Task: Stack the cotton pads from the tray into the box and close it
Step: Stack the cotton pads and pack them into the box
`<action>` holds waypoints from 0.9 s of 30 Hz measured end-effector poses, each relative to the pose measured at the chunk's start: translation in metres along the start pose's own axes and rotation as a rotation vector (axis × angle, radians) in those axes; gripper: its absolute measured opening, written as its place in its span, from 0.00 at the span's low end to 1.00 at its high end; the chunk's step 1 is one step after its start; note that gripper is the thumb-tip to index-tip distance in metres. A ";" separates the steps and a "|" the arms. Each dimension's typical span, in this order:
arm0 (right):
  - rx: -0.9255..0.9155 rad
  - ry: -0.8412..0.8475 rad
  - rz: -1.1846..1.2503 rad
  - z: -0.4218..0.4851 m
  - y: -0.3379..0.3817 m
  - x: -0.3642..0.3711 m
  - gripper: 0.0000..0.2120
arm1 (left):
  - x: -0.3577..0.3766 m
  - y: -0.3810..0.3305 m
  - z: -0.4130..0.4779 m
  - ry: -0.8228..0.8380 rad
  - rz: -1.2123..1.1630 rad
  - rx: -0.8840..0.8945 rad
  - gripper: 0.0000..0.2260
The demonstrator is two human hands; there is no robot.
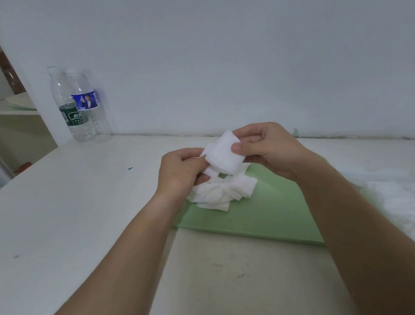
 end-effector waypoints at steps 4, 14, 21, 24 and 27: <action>0.011 -0.020 -0.133 -0.001 -0.001 0.001 0.15 | 0.005 -0.002 -0.006 0.094 0.045 0.024 0.08; 0.002 -0.097 -0.249 0.001 -0.006 0.008 0.14 | 0.007 -0.008 -0.007 0.218 -0.044 -0.003 0.10; -0.104 -0.254 -0.483 0.005 -0.007 0.020 0.10 | -0.004 -0.007 -0.001 0.033 -0.092 0.075 0.06; -0.101 -0.180 -0.544 0.005 -0.011 0.019 0.04 | -0.017 -0.008 0.007 -0.202 -0.235 0.075 0.07; -0.103 0.127 -0.726 0.003 -0.023 0.034 0.07 | -0.027 -0.005 0.014 -0.306 -0.322 0.060 0.11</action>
Point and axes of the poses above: each hand's wrist, its own z-axis towards the middle knuckle, its own x-axis out of the palm, y = z × x, the point moved 2 cm from there along z, towards the middle knuckle, and after that the axes turned 9 degrees about -x, right-handed, at the moved point
